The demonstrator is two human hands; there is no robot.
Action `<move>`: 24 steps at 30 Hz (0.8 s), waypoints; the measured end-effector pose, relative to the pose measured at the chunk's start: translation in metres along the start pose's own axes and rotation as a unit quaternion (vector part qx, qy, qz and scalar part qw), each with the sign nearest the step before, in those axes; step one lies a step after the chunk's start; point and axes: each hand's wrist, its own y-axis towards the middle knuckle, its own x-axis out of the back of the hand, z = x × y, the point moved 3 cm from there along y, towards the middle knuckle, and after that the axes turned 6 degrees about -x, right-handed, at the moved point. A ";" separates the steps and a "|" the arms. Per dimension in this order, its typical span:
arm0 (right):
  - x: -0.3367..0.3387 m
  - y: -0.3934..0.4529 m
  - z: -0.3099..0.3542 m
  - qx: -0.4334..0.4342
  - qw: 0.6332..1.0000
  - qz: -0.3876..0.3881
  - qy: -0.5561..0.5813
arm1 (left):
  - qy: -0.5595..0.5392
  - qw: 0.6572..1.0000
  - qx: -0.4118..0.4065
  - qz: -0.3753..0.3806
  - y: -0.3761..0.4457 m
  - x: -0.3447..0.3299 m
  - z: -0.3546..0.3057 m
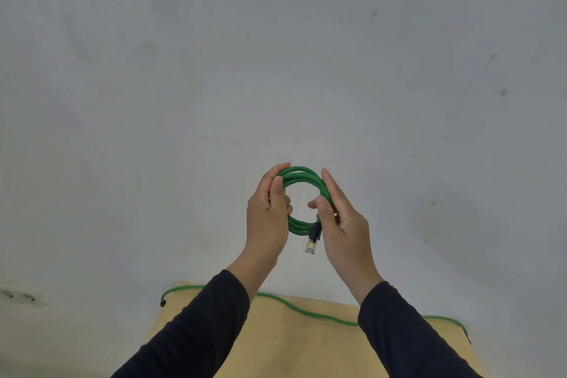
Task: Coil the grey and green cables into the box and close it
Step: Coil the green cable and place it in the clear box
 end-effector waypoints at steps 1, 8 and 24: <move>-0.002 -0.002 -0.002 -0.002 1.000 -0.004 -0.001 | 0.003 1.000 0.008 -0.001 -0.004 0.001 0.004; -0.011 -0.049 -0.034 -0.084 0.995 -0.045 -0.029 | 0.038 0.996 0.076 0.016 -0.048 0.009 0.044; 0.008 -0.273 -0.132 -0.321 0.942 0.000 -0.093 | 0.200 0.943 0.253 0.083 -0.284 0.055 0.124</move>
